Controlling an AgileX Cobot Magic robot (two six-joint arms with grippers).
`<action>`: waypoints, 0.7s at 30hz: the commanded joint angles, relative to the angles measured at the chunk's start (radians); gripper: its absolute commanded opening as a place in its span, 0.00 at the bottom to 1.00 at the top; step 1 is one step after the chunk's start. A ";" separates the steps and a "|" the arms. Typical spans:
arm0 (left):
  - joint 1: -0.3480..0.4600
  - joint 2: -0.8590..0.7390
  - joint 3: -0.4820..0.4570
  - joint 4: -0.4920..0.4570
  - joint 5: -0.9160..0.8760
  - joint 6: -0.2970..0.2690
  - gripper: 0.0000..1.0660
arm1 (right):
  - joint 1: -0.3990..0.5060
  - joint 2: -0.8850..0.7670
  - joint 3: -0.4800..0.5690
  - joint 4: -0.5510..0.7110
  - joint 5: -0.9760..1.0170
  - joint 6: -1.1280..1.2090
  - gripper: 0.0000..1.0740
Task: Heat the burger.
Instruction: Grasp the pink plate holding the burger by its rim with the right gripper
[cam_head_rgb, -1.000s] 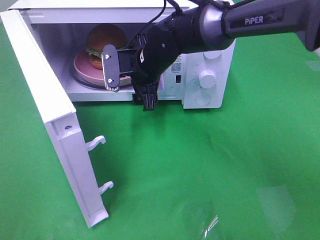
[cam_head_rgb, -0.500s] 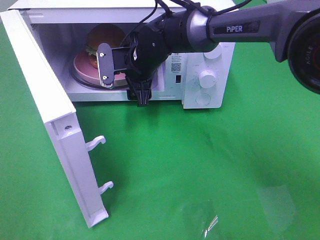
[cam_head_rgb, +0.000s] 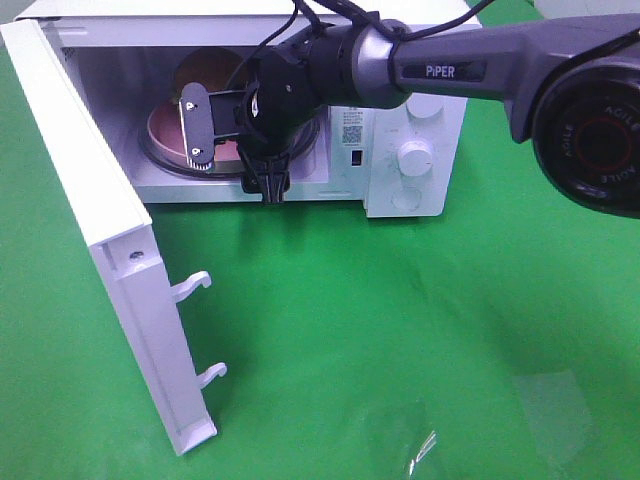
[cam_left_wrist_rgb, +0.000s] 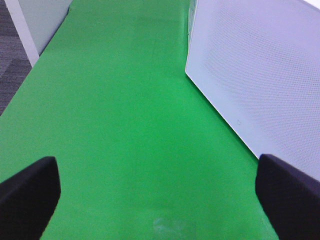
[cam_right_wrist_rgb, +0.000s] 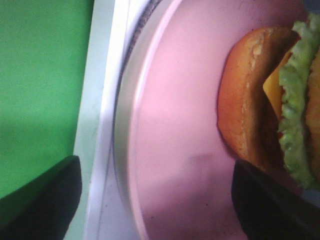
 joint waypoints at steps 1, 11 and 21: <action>0.002 -0.005 0.000 -0.002 -0.012 -0.005 0.92 | 0.006 0.008 -0.022 0.004 0.010 0.007 0.73; 0.002 -0.005 0.000 0.002 -0.012 -0.005 0.92 | 0.024 0.028 -0.038 0.010 -0.008 0.008 0.73; 0.002 -0.005 0.000 0.002 -0.012 -0.005 0.92 | 0.024 0.055 -0.051 0.024 -0.008 0.041 0.60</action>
